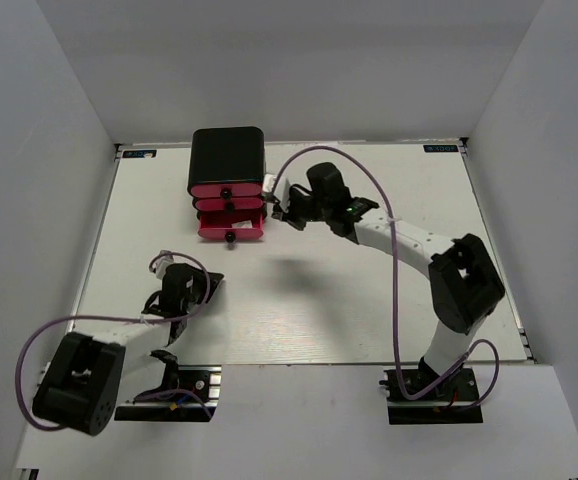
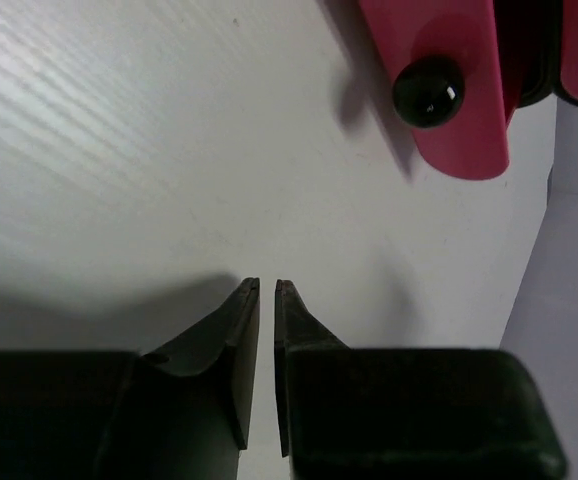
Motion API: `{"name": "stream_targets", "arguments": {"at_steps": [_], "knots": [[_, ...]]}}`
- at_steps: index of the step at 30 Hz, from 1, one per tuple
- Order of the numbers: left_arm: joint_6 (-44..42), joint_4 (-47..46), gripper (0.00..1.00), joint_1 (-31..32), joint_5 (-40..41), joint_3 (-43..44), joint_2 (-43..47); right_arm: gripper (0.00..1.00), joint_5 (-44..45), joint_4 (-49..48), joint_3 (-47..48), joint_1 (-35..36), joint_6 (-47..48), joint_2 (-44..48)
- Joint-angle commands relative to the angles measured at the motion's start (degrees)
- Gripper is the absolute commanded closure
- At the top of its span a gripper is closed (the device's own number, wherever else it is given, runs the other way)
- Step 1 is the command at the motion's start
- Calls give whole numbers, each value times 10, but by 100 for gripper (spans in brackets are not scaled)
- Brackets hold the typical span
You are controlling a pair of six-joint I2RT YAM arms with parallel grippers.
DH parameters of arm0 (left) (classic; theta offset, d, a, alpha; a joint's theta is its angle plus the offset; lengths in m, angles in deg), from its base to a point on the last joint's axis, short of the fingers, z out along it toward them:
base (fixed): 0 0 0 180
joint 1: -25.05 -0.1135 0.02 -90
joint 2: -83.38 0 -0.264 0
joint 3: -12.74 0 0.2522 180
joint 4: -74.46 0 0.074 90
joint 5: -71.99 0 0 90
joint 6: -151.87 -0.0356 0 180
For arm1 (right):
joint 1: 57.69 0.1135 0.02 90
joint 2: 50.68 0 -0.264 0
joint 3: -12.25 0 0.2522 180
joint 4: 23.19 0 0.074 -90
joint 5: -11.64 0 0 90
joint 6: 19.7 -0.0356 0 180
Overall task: Sort the stationery into containers
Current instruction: Place the stationery into the container, then close the drawer
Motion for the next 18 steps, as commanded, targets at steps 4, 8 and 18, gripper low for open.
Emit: {"name": "stream_targets", "arguments": {"at_steps": [4,8,18], "knots": [[56,-102,76,-4,4,85,-127,100,13,-17,-107,-58,-44,81],[86,-140,75,-4,4,117,-202,100,10,-18,-165,-87,-51,125],[93,-67,69,2,9,216,-262,100,-7,-28,-207,-128,-69,163]]}}
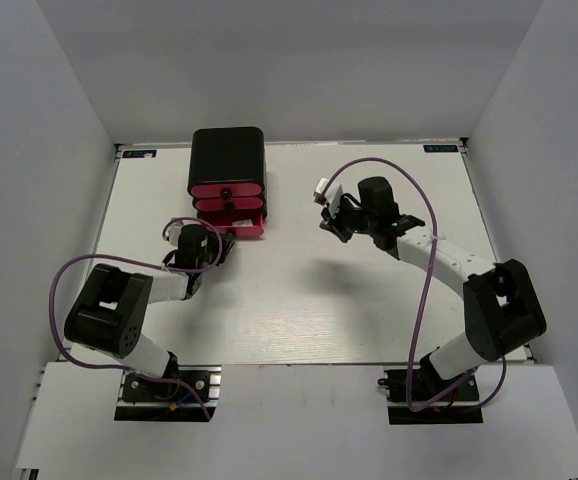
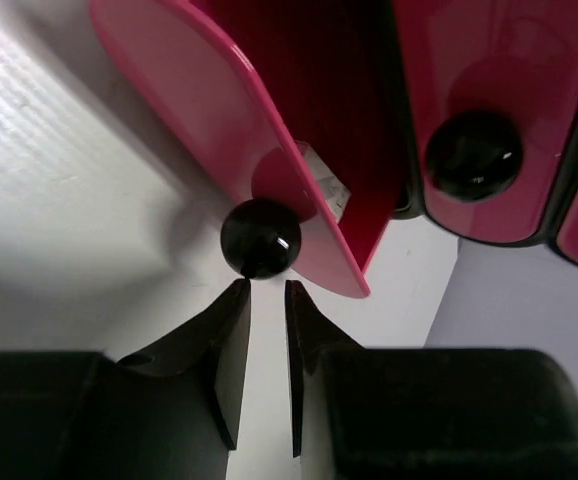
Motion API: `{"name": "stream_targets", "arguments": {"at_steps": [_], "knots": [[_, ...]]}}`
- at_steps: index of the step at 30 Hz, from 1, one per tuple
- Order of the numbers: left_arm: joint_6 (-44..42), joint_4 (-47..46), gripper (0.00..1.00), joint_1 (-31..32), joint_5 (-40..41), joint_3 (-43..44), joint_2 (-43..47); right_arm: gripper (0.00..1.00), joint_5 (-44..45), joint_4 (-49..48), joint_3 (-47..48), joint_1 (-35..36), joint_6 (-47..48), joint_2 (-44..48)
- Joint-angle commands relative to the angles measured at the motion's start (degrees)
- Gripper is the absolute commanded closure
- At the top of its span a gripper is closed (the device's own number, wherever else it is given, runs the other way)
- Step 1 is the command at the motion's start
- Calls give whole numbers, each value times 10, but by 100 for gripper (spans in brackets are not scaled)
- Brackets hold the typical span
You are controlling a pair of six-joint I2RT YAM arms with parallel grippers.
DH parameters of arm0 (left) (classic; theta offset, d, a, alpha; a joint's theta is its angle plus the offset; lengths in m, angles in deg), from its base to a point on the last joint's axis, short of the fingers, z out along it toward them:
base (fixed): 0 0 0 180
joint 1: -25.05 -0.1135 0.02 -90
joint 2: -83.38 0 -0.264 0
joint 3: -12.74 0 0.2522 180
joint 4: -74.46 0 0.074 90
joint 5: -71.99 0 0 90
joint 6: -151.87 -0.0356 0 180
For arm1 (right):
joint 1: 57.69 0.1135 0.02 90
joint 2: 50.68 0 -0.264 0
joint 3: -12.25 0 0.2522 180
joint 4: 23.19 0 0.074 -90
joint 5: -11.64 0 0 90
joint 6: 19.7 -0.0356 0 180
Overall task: Sort the stationery into containers
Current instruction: Close the drawer
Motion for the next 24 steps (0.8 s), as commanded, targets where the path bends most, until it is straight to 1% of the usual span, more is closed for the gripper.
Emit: {"name": "stream_targets", "arguments": {"at_steps": [1,2,7,15,17,24], "knots": [[5,34,69,1,9,33,-3,100,-15,-23,-9,-12,-15,18],[5,40,67,1,14,33,-3,100,-18,-23,-9,-16,-16,17],[0,69,67,1,14,59,-14,100,-23,-23,-11,-28,-21,19],[0,70,67,1,20,75,-37,100,-27,-26,-20,-40,-22,24],[0,70,69,-4,20,87,-43,100,-28,-24,-24,-42,-21,23],[0,70,69,-4,15,117,-69,100,-31,-24,-28,-48,-21,27]]}}
